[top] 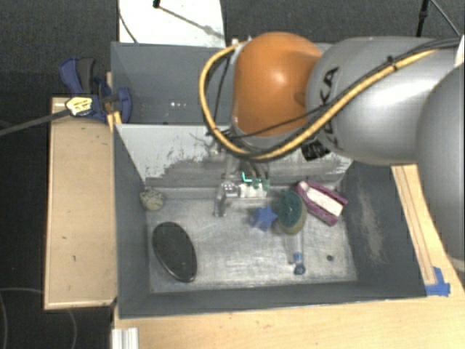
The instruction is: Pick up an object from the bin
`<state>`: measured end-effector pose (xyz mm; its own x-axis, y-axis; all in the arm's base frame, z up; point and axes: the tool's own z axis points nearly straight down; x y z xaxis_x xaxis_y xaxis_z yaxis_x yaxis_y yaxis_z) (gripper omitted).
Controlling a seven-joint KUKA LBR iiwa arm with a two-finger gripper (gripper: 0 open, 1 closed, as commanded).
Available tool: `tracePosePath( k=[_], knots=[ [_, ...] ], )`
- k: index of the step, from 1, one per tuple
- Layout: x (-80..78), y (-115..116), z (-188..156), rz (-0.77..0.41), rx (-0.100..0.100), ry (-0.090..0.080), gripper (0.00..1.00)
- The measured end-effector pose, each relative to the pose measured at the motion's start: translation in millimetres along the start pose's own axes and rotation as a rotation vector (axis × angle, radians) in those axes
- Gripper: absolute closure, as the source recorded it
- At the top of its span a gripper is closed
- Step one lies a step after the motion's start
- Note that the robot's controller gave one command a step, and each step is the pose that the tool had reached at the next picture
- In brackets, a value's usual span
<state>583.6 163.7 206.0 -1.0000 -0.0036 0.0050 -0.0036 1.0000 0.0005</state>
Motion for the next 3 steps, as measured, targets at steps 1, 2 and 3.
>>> tracePosePath(
  k=[1, 2, 3],
  knots=[
    [35.4, -84, 104, -0.156, 0.003, 0.001, 0.00],
    [10.1, -139, 99, -0.251, 0.004, -0.011, 0.00],
    [11.0, -135, 99, -0.250, 0.000, -0.009, 1.00]
  ],
)
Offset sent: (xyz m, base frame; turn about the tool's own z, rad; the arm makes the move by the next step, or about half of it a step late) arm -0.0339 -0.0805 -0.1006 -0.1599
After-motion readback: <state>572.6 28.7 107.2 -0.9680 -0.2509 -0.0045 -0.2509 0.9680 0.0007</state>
